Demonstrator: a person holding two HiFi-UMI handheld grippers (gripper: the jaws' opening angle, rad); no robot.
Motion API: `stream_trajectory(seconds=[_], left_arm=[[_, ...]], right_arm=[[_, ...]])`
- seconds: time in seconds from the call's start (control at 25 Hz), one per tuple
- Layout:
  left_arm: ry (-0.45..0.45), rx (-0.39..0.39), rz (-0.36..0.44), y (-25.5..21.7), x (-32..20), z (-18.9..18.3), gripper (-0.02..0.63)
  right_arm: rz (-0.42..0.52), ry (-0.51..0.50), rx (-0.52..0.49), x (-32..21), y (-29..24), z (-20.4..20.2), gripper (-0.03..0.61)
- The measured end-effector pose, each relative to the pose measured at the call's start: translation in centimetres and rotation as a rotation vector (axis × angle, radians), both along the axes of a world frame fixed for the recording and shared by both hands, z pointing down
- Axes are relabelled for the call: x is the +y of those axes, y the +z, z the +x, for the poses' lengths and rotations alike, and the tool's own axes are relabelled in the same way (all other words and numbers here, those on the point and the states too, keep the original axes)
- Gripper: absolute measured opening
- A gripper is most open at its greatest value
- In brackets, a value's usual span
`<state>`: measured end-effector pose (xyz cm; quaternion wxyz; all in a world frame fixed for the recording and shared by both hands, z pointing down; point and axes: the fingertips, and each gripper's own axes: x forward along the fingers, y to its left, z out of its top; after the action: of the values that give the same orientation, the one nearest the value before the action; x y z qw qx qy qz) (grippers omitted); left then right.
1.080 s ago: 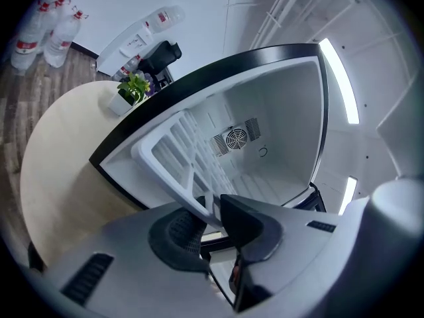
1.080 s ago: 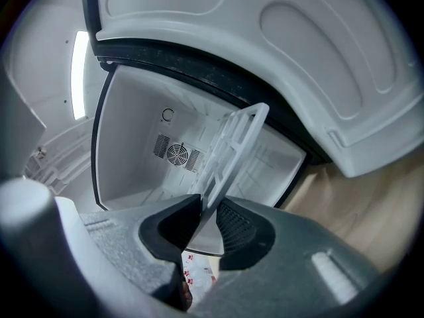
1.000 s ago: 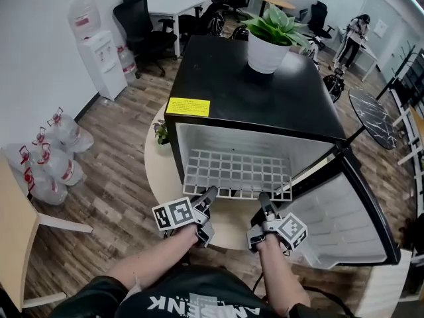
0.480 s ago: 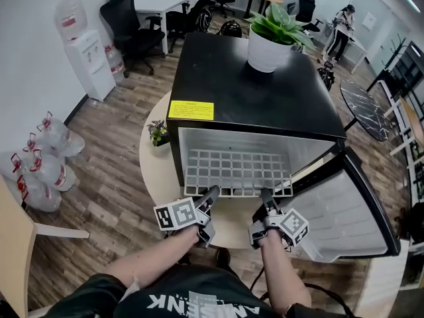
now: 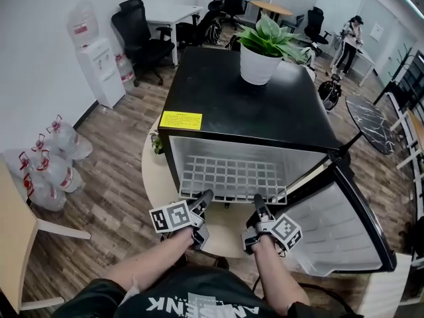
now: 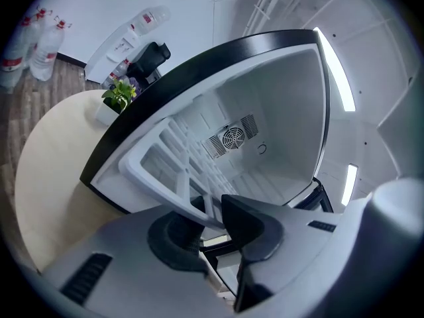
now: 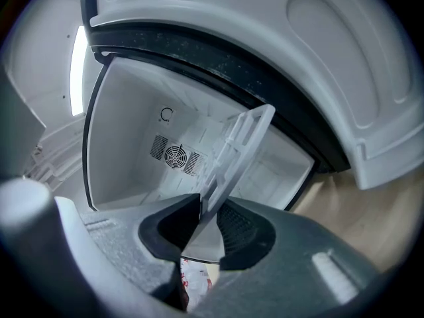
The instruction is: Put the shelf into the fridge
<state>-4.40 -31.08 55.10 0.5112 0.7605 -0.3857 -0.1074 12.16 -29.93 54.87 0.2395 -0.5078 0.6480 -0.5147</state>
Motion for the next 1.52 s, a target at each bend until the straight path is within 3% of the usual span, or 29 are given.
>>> stream_trajectory(seconds=[1.24, 1.52], left_arm=[[-0.112, -0.086, 0.084, -0.5, -5.7, -0.3, 0.109], [-0.155, -0.059, 0.065, -0.6, -5.2, -0.5, 0.112]], right_arm=[[0.010, -0.040, 0.028, -5.8, -0.4, 0.1, 0.084], [0.026, -0.052, 0.032, -6.1, -0.4, -0.1, 0.084]])
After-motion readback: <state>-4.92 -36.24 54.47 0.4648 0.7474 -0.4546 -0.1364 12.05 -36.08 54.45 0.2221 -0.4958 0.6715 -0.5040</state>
